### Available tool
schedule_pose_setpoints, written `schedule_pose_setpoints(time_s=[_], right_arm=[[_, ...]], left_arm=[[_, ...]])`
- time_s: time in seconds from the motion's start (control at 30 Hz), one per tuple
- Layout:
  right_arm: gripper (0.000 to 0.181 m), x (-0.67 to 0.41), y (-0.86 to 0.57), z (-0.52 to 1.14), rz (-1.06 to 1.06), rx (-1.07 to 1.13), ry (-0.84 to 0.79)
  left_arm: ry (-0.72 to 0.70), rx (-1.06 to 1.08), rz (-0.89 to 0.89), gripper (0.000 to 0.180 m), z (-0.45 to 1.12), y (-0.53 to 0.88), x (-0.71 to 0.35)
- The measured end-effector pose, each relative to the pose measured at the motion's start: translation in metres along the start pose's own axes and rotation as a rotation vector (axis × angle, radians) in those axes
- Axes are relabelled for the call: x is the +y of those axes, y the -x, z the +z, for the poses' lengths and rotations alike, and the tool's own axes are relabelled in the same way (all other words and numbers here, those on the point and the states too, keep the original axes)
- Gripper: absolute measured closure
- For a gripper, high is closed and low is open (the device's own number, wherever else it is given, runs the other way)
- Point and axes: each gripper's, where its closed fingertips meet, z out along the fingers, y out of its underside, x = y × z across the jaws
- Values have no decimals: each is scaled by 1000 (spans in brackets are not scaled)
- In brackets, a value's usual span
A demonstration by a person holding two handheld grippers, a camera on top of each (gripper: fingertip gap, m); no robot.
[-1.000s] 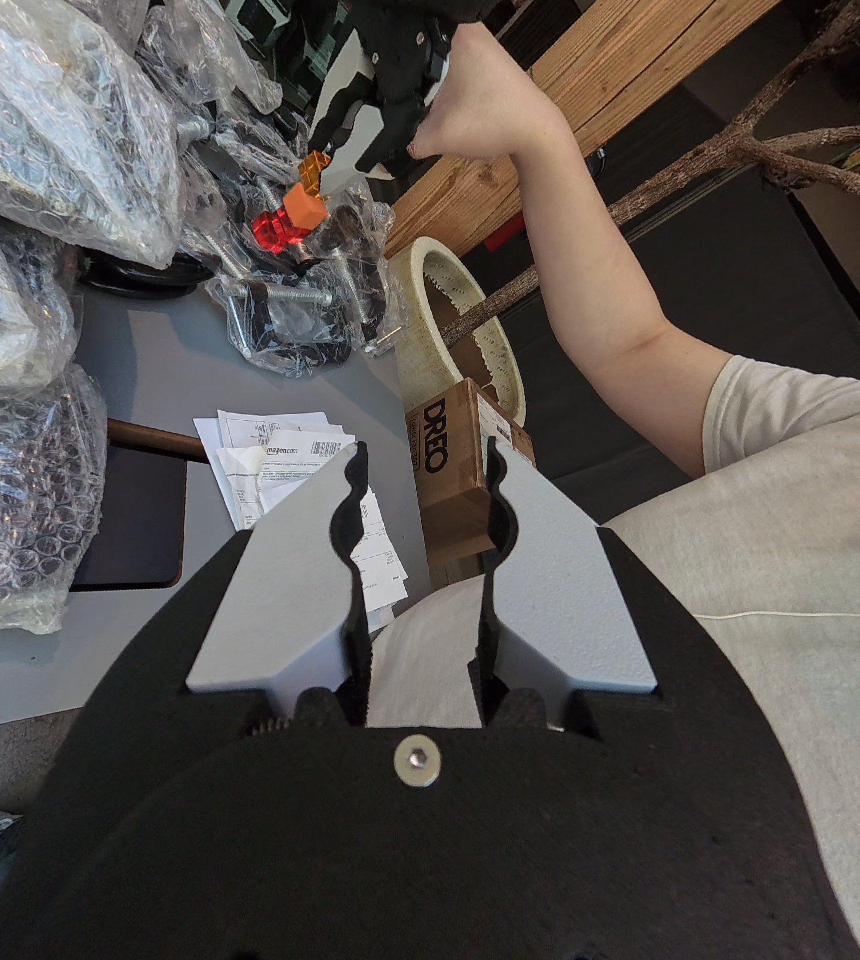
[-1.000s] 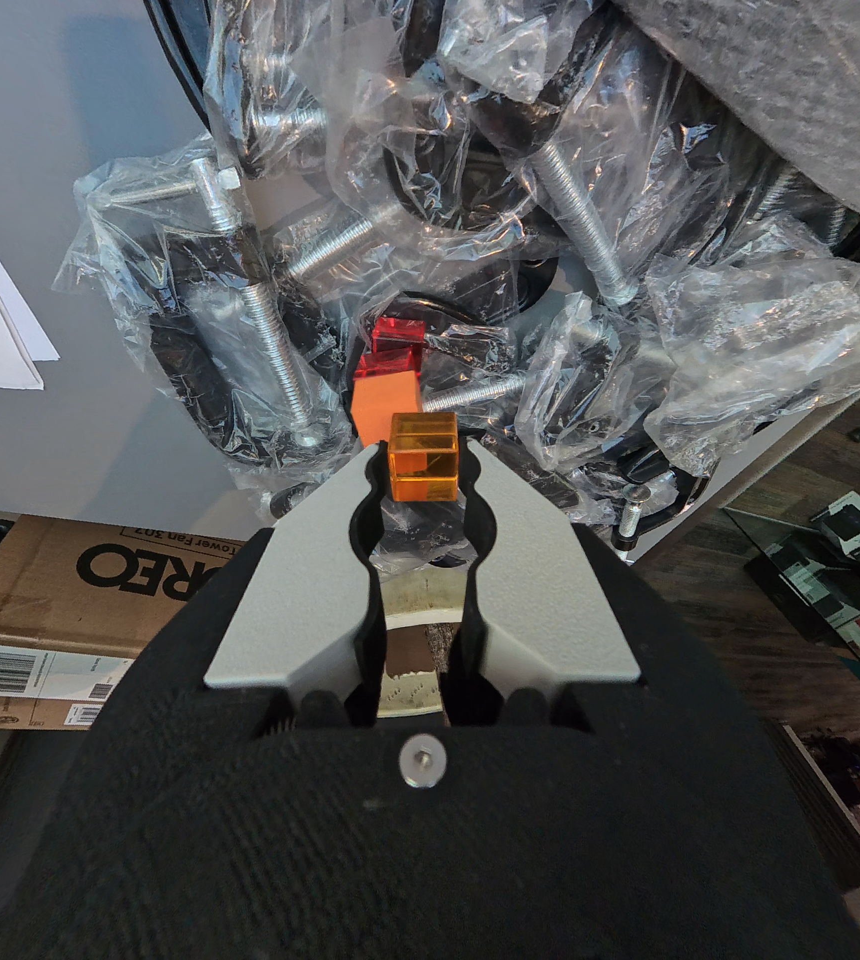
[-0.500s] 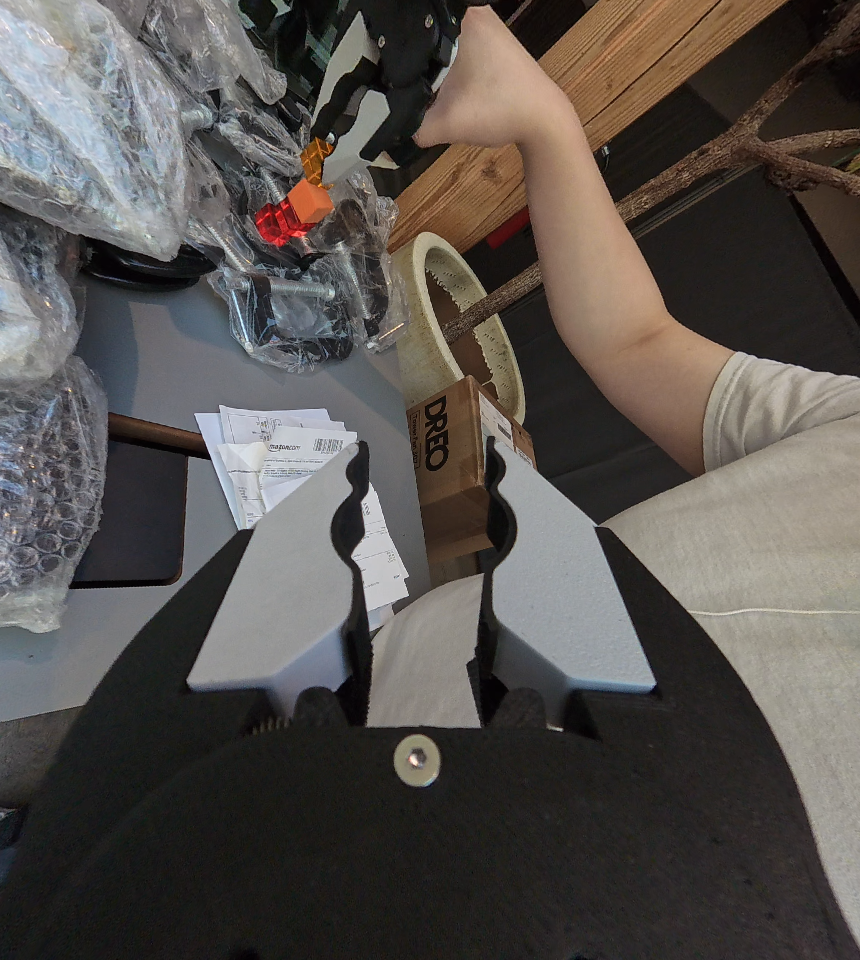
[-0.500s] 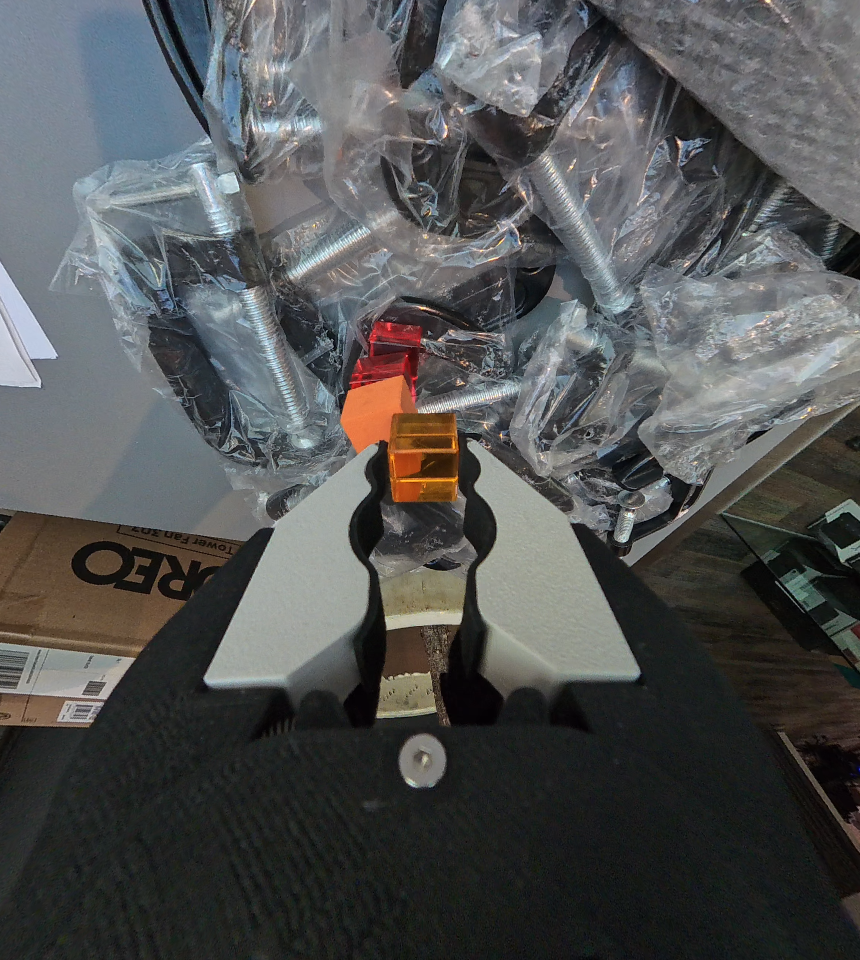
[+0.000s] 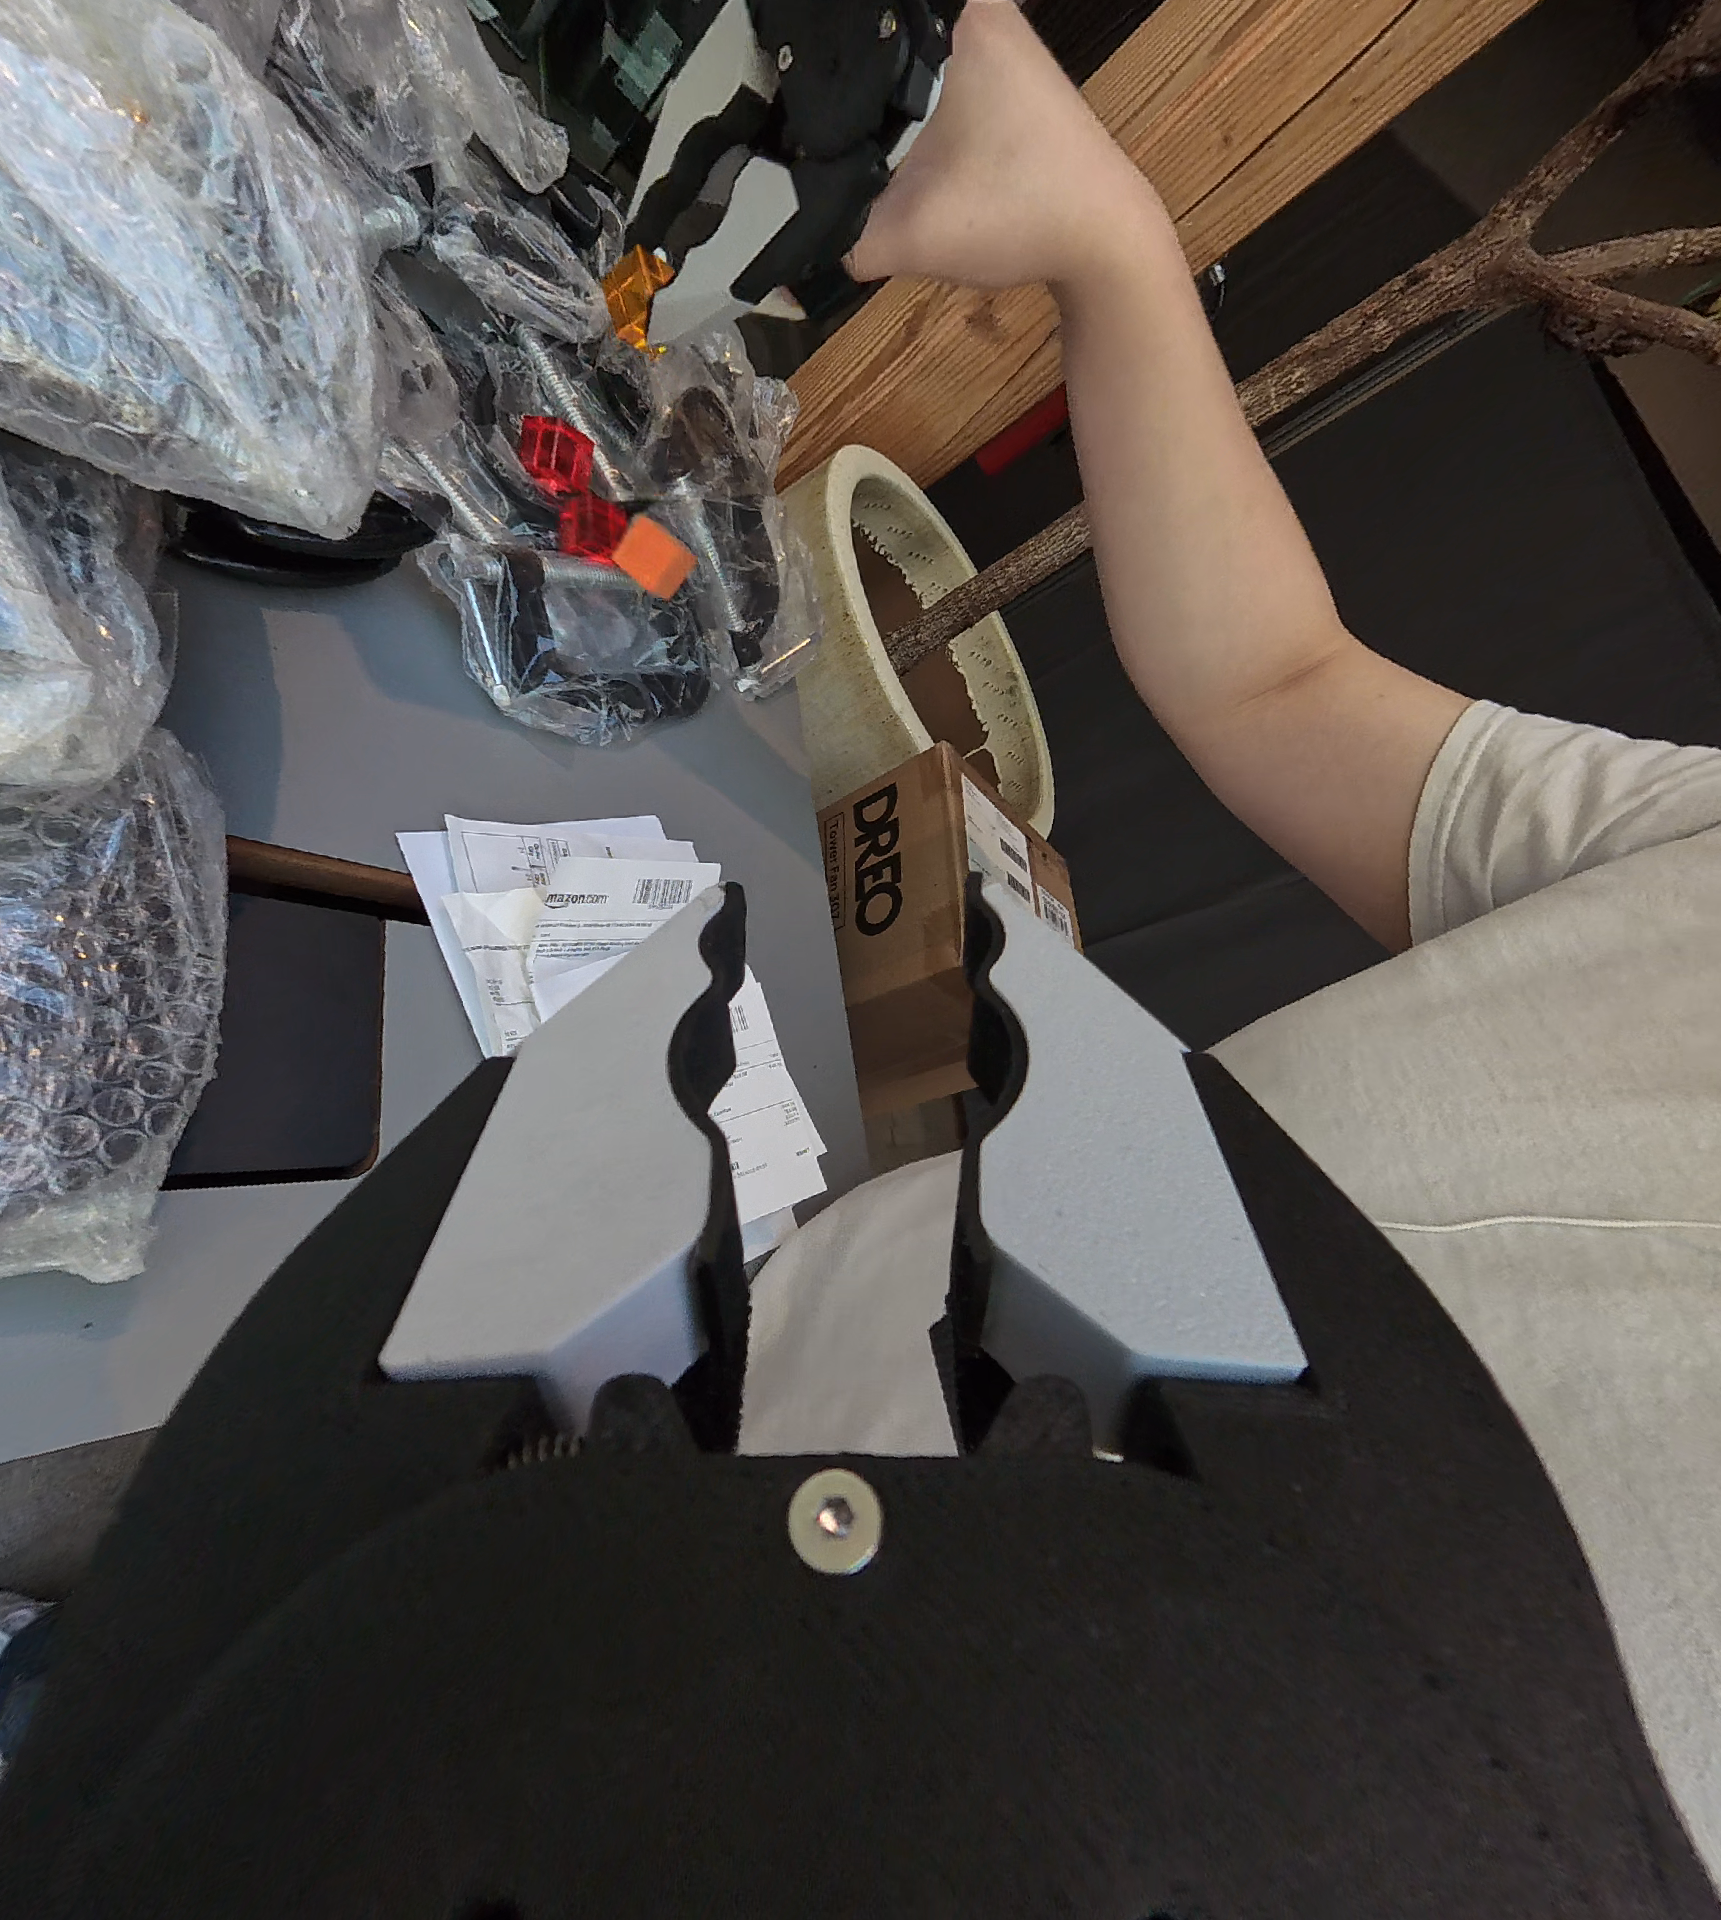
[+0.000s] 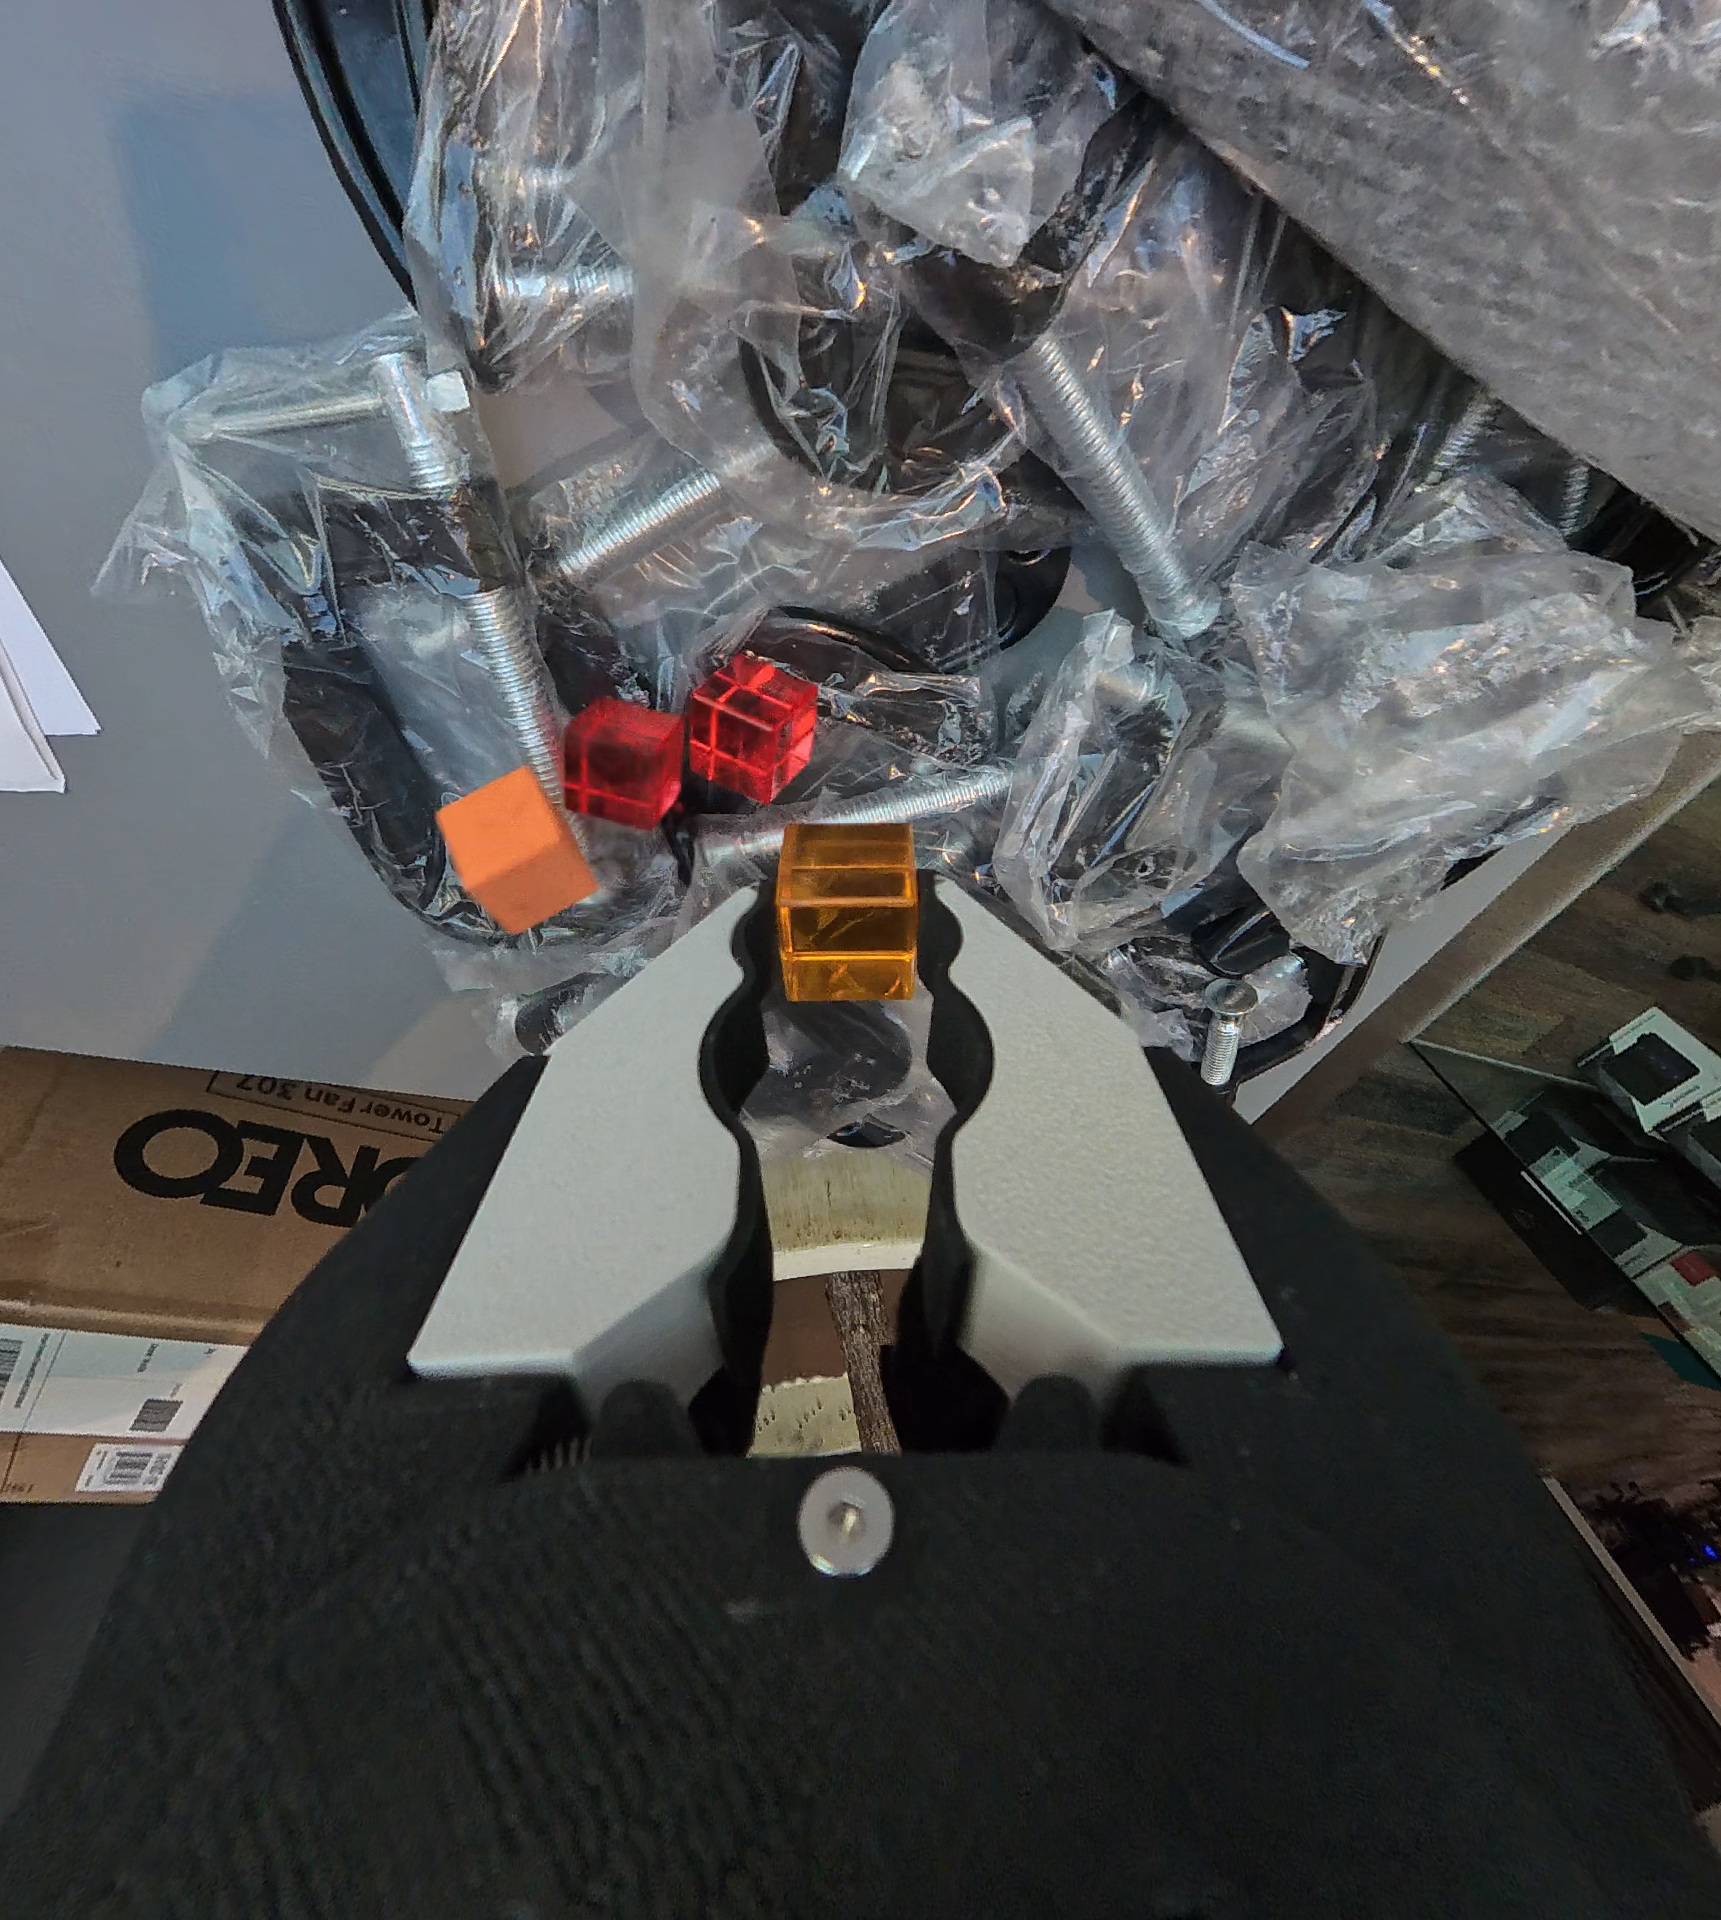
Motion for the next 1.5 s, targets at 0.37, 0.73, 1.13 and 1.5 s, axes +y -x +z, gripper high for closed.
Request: schedule_pose_setpoints(time_s=[0.37,0.73,1.13,1.5], right_arm=[[156,13,-4,-31,124,55,-183],[156,24,51,28,253,-119,-283],[156,2,14,53,120,-43,-43],[156,-5,6,57,89,-58,-10]], left_arm=[[-39,5,19,140,-8,1,4],[109,-122,197,133,30,14,31],[117,-113,151,137,28,17,44],[99,-106,85,139,22,24,54]])
